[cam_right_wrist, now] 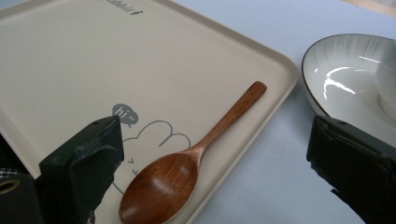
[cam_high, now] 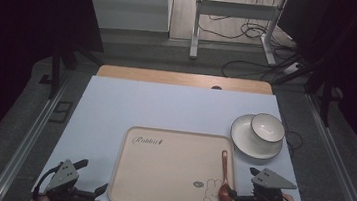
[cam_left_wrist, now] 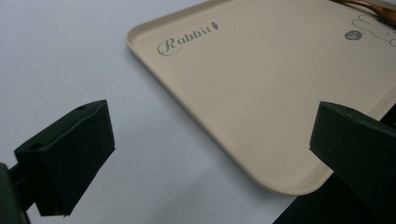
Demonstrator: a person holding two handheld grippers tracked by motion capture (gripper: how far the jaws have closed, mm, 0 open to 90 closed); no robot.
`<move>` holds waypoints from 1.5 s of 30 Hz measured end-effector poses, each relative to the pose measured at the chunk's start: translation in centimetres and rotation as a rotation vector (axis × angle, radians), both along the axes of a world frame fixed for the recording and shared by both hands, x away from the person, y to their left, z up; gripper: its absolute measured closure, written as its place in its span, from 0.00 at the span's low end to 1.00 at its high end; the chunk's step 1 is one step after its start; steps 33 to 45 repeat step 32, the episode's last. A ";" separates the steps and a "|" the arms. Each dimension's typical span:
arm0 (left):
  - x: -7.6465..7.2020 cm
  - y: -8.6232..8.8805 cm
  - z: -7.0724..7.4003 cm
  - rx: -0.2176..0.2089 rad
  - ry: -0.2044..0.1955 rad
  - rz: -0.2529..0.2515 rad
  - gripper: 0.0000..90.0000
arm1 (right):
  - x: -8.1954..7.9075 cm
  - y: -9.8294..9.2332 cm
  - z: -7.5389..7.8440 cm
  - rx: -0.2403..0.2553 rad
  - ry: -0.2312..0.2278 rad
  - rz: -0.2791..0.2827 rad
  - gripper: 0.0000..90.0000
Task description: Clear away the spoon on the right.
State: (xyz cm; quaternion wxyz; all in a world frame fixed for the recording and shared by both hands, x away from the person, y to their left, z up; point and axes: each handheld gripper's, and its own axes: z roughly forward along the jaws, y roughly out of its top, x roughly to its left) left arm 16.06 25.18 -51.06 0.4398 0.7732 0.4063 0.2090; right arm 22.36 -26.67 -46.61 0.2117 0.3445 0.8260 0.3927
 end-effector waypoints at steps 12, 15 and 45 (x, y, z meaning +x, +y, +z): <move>0.0 0.0 0.0 -0.003 0.001 0.000 0.00 | -1.4 -2.0 -0.2 0.023 -0.030 -0.027 0.03; 0.0 0.0 0.0 -0.002 0.001 -0.002 0.00 | -1.6 -2.5 -0.5 0.024 -0.037 -0.032 0.03; 0.2 -0.1 0.0 0.003 0.012 -0.024 0.00 | -1.1 -4.7 -2.7 0.024 0.026 -0.082 0.02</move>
